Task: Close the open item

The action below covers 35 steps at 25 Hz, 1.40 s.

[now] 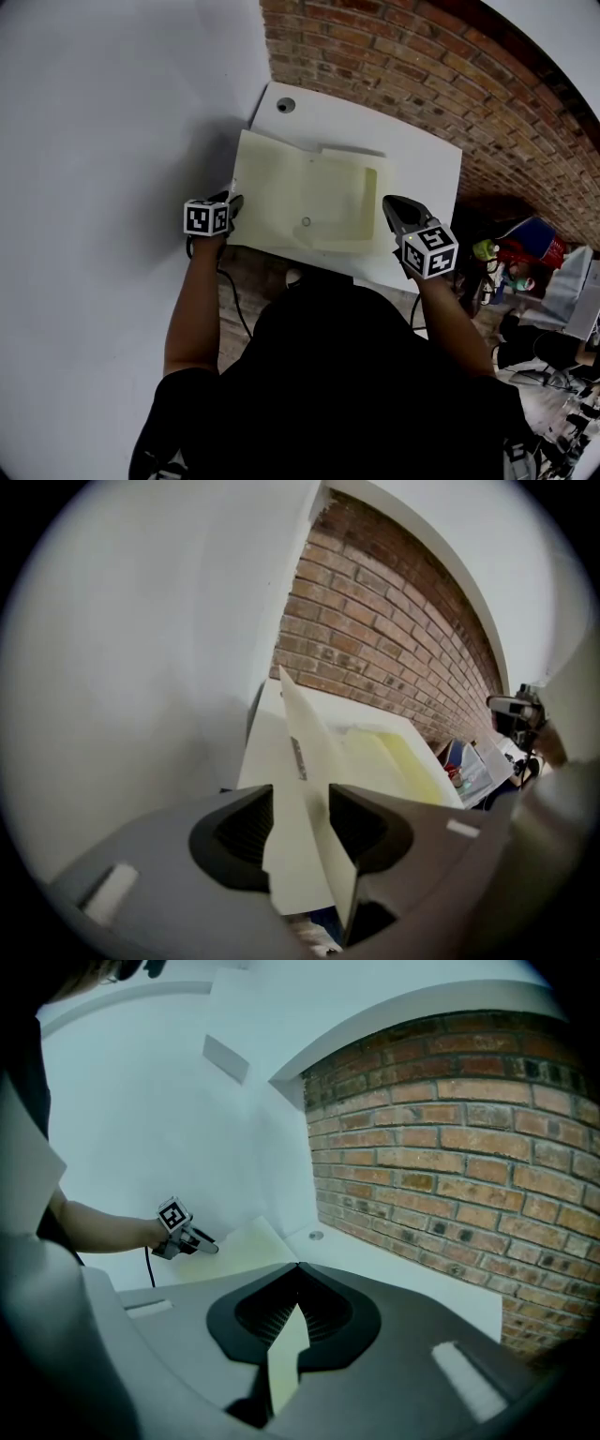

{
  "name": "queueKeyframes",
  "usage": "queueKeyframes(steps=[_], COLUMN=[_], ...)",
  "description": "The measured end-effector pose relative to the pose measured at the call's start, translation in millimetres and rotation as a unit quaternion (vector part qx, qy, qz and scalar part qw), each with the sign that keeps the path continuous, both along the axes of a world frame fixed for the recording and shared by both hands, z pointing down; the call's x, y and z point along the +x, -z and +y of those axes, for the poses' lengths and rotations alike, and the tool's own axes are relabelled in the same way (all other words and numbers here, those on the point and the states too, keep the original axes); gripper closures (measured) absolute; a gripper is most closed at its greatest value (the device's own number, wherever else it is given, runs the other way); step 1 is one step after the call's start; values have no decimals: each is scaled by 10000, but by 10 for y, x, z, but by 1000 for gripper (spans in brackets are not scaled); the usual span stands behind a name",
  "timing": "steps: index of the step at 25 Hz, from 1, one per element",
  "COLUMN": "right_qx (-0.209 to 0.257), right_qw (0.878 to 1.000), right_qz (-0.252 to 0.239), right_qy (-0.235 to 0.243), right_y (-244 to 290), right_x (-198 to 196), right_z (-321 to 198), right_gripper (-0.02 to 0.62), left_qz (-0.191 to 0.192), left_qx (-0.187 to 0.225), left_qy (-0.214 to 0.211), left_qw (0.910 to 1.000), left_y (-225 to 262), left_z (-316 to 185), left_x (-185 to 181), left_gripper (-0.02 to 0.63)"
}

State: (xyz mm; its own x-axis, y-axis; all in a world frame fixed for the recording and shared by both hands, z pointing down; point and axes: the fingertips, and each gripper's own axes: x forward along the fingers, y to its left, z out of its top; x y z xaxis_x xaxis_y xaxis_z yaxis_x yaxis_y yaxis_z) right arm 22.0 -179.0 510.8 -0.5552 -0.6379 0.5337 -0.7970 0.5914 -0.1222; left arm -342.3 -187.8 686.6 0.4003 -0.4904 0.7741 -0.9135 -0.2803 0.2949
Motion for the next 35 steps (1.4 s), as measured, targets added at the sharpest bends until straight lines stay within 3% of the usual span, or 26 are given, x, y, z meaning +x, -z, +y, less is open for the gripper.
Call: queueKeyframes(steps=[8, 15, 21, 35], right_qx=[-103, -105, -123, -143], right_qw=[9999, 9999, 9999, 9997], right_qz=[25, 33, -20, -111], right_qy=[19, -11, -55, -153], right_y=[-81, -132, -141, -186], right_x=[42, 80, 132, 351], right_z=[34, 13, -1, 50], right_gripper=[594, 594, 594, 594], left_qz=[89, 63, -103, -864], left_qx=[-160, -332, -573, -195], left_qy=[14, -121, -232, -412], left_qw=[9998, 9994, 9980, 9952], left_y=[-92, -118, -91, 241], left_z=[-67, -85, -78, -350], left_x=[34, 75, 103, 137], left_gripper=[456, 531, 557, 586])
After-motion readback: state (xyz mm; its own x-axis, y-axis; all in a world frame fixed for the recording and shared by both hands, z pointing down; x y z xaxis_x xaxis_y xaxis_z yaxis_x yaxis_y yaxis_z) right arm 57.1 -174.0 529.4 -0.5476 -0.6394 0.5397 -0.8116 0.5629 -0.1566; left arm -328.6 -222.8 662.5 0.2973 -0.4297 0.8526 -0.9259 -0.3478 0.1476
